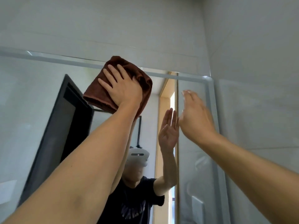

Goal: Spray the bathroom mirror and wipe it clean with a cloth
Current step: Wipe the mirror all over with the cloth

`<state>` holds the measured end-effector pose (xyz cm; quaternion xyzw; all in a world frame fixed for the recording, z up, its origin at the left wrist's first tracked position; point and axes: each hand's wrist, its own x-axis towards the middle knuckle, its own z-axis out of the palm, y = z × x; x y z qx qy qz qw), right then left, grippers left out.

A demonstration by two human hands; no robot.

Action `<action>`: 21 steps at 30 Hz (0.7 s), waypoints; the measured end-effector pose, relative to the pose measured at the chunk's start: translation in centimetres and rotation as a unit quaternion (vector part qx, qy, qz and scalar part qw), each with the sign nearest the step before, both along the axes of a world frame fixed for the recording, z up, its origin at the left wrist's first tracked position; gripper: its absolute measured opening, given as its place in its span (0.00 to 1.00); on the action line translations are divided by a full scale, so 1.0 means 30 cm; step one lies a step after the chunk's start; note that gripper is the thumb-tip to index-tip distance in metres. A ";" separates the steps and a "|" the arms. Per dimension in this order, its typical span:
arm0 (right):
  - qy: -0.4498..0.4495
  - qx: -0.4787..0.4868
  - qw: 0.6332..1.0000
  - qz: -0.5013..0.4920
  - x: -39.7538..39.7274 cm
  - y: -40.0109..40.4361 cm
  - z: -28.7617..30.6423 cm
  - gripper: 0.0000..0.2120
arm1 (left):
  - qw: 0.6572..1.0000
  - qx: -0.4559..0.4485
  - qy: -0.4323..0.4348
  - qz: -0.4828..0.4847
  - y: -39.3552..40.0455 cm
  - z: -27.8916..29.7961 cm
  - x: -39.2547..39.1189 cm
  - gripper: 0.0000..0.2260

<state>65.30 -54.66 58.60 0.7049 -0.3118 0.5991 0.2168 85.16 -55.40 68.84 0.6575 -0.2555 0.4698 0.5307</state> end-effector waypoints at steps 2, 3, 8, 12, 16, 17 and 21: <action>-0.007 0.000 1.000 -0.001 -0.041 0.003 -0.002 0.28 | 0.999 0.010 -0.030 -0.011 -0.066 -0.004 -0.117 0.31; -0.012 -0.003 1.000 0.001 -0.062 0.005 -0.007 0.27 | 0.998 0.021 -0.059 -0.013 -0.103 -0.005 -0.178 0.31; -0.038 -0.012 0.999 0.015 -0.158 -0.008 -0.032 0.24 | 0.954 0.132 -0.268 -0.026 -0.259 0.022 -0.442 0.27; -0.043 0.010 0.999 -0.017 -0.226 -0.022 -0.029 0.24 | 0.891 0.223 -0.394 -0.028 -0.321 0.044 -0.571 0.26; -0.047 0.025 0.998 -0.044 -0.273 -0.033 -0.047 0.22 | 0.891 0.224 -0.394 -0.039 -0.324 0.002 -0.589 0.27; -0.054 0.028 0.997 -0.049 -0.279 -0.036 -0.056 0.23 | 0.890 0.221 -0.396 -0.046 -0.321 -0.028 -0.587 0.28; -0.103 0.047 0.993 -0.037 -0.263 -0.046 -0.110 0.22 | 0.878 0.238 -0.409 -0.073 -0.301 -0.246 -0.576 0.30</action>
